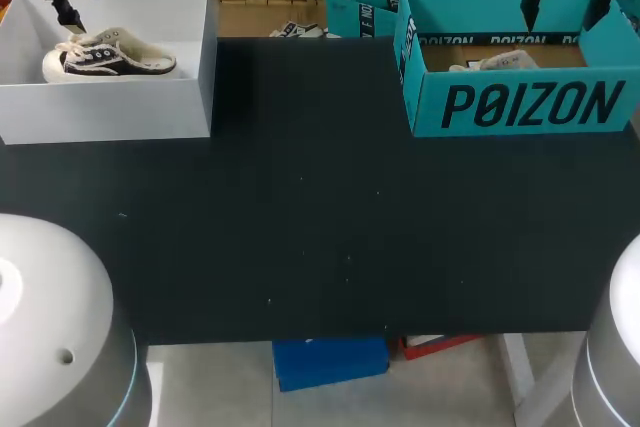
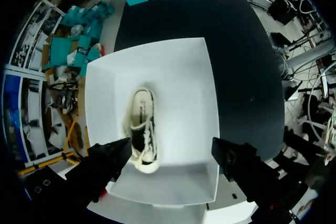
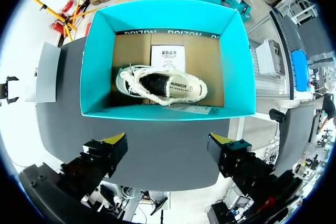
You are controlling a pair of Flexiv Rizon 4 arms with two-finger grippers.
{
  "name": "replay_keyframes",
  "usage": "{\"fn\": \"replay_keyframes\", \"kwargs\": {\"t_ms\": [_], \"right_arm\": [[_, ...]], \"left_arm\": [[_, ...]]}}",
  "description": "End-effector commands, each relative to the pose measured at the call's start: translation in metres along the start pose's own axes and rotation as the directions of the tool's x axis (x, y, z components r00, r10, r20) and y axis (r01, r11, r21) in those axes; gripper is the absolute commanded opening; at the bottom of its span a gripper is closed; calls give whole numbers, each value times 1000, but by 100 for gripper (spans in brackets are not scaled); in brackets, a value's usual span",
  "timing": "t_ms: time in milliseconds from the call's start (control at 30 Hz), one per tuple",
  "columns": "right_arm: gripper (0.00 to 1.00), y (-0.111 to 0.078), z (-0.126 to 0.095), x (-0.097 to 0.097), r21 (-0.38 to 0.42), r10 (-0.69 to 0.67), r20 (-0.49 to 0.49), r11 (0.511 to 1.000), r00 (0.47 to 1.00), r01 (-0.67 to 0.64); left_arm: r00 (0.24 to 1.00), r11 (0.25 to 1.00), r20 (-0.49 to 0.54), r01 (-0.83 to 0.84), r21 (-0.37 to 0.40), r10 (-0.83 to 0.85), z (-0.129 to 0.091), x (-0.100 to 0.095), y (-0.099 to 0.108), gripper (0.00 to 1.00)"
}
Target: Take the shoe out of the shoebox, open the shoe tongue, remove and reinsert the insole, then place the shoe into the shoebox
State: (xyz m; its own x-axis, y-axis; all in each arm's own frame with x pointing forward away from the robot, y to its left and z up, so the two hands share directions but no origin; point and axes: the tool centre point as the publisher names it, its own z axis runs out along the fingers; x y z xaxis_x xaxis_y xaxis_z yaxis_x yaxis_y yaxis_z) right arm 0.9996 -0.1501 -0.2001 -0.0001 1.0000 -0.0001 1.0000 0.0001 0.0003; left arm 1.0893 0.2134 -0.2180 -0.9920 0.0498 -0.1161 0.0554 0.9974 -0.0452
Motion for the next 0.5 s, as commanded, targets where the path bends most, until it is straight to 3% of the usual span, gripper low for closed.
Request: {"fn": "replay_keyframes", "kwargs": {"t_ms": [33,133,267,500], "right_arm": [[100,0,0,0,1,0,0,1000,1000,0],[100,0,0,0,1,0,0,1000,1000,0],[100,0,0,0,1,0,0,1000,1000,0],[100,0,0,0,1,0,0,1000,1000,0]], "left_arm": [[999,1000,-48,-7,-15,6,18,-34,7,89],[999,1000,-49,-6,-27,5,28,-44,11,83],[998,999,-69,-10,-40,7,47,-53,15,85],[994,999,-106,-17,-52,11,75,-53,19,81]]}}
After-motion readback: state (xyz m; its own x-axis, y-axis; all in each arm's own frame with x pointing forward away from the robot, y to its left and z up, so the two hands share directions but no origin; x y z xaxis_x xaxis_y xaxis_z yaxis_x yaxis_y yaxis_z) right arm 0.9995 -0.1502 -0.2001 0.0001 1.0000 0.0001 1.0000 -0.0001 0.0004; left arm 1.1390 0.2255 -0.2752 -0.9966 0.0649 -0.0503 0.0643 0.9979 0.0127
